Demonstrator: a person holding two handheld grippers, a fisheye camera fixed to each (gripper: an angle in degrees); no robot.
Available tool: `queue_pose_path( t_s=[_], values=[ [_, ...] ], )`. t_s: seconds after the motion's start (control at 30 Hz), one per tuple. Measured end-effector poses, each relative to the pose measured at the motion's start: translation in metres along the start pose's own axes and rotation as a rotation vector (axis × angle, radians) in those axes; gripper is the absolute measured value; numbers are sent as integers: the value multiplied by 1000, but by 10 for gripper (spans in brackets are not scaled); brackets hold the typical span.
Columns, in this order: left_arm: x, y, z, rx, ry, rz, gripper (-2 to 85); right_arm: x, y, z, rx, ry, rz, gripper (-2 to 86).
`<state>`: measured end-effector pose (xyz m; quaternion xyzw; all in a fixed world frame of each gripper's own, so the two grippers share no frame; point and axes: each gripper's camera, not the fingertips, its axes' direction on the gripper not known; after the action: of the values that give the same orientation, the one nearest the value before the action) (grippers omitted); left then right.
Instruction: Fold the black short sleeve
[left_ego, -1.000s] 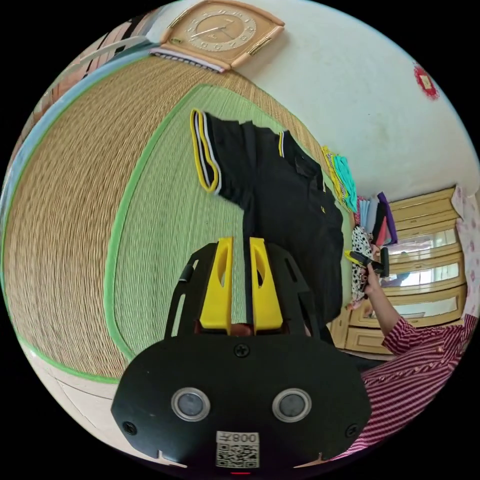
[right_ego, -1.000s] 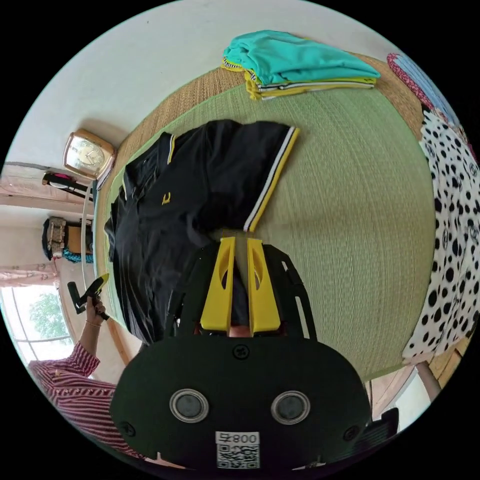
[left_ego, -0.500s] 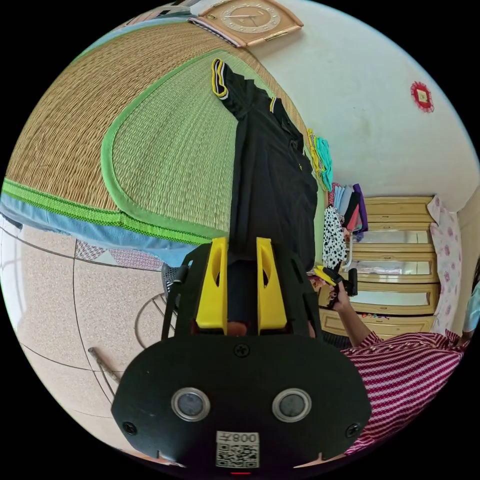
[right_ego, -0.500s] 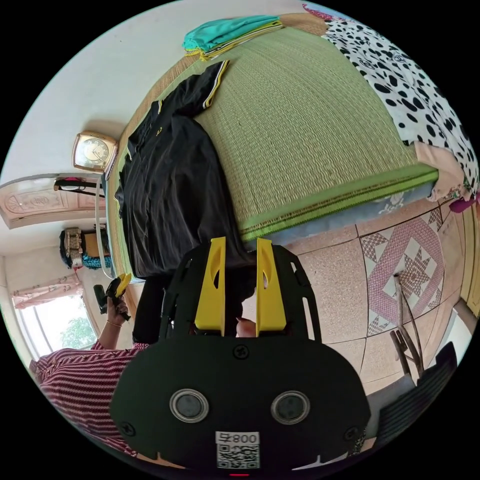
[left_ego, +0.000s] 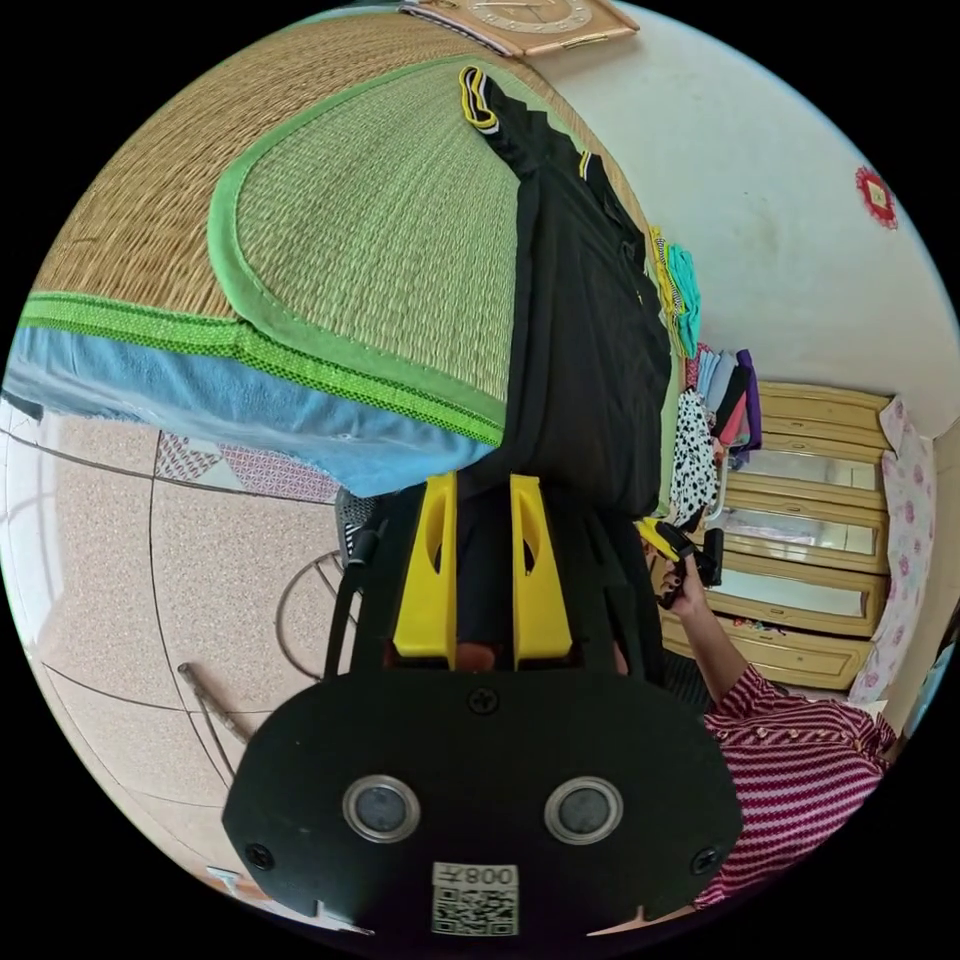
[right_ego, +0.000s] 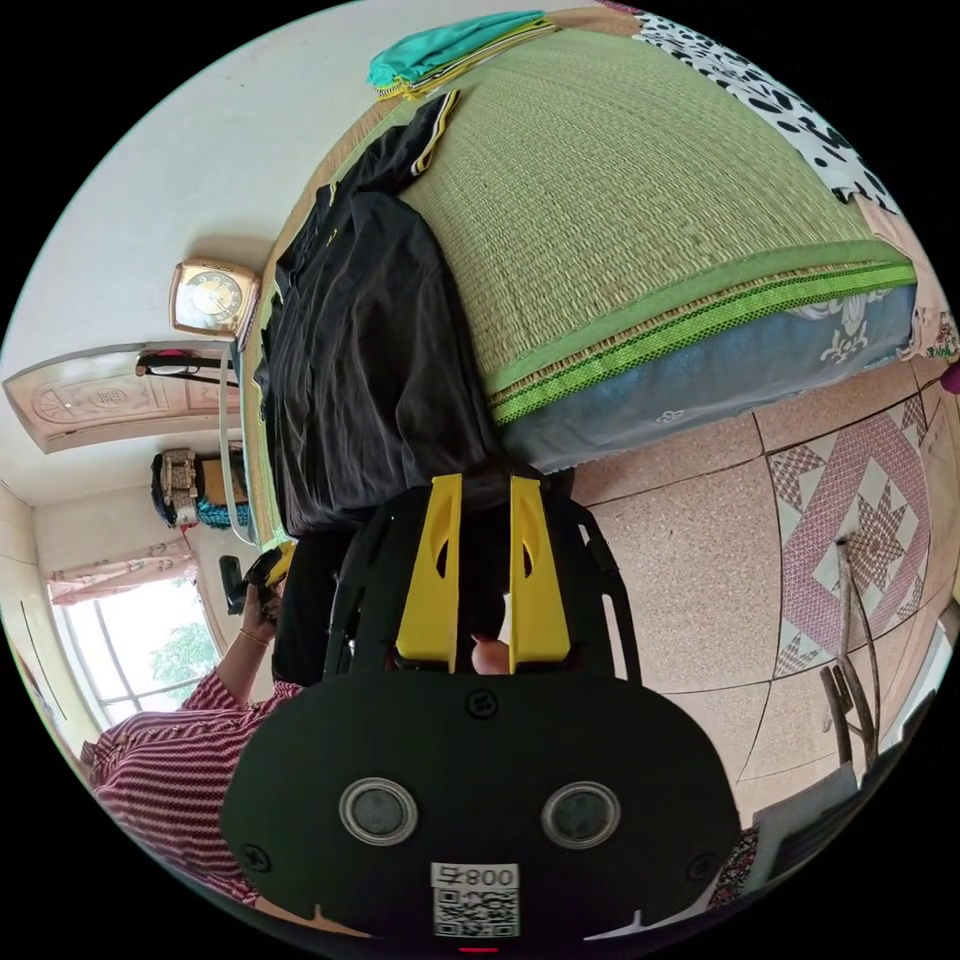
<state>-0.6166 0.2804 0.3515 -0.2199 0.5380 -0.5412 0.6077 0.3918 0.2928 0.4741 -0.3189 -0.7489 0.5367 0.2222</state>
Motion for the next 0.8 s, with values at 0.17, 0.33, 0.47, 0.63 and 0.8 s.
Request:
queue_pose_path(
  t_s=[0.17, 0.33, 0.47, 0.63, 0.8],
  values=[
    [8, 6, -1, 8, -18, 55, 12, 1, -8, -2, -16, -8, -9, 21],
    [2, 22, -32, 124, 31, 77, 5, 3, -4, -25, 0, -30, -52, 4],
    [-11, 34, -32, 128, -10, 90, 14, 9, 1, -43, 24, -60, -68, 1],
    [-36, 35, 10, 38, 25, 50, 76, 21, 5, -54, 42, -79, -54, 1],
    [-46, 22, 42, 9, -34, 55, 84, 22, 6, -54, 35, -73, -59, 1]
  ],
)
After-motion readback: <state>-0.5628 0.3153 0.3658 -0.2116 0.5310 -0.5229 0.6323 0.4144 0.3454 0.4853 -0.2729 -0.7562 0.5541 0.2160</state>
